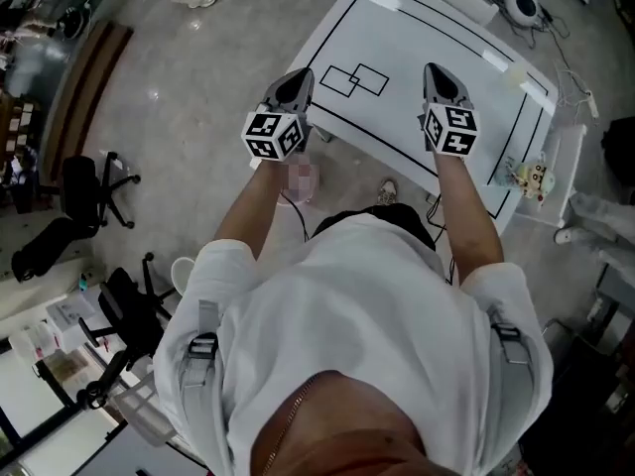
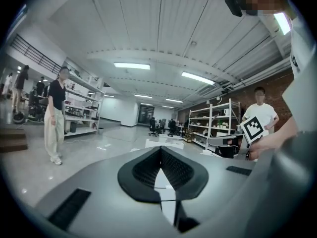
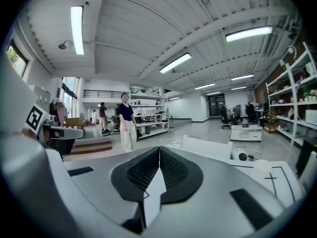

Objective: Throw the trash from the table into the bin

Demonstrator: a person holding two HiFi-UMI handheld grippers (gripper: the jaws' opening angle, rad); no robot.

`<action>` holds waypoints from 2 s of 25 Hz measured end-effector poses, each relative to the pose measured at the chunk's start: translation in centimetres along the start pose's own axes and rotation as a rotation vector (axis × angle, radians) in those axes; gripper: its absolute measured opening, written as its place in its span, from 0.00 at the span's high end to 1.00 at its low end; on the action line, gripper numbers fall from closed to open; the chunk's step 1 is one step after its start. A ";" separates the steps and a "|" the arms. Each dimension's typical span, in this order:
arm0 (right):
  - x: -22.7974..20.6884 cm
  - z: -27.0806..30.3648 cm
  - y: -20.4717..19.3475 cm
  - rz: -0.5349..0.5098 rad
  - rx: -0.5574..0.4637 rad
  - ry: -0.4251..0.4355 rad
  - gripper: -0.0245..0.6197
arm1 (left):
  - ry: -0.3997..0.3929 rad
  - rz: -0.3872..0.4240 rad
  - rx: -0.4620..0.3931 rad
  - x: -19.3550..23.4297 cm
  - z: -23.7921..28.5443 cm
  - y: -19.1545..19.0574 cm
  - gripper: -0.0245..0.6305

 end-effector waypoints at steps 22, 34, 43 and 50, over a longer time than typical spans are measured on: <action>-27.5 0.0 -10.0 0.371 0.116 -0.543 0.83 | -0.310 0.101 0.167 -11.7 22.1 1.2 0.95; -34.0 2.7 -12.9 0.408 0.222 -0.652 0.41 | -0.280 0.065 0.201 -9.9 23.5 -0.8 0.95; -36.1 4.8 -14.1 0.393 0.282 -0.615 0.41 | -0.236 0.050 0.205 -8.3 23.8 -0.9 0.95; -36.8 5.2 -14.2 0.394 0.293 -0.603 0.48 | -0.216 0.046 0.201 -8.0 23.7 -0.7 0.95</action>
Point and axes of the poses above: the fingertips, and each gripper's own axes: z forward along the fingers, x to its left, y out of its top, the point moved 2 cm from there along -z, backward along the fingers, and after that the axes turned 12 degrees about x, right-handed, at the moved point
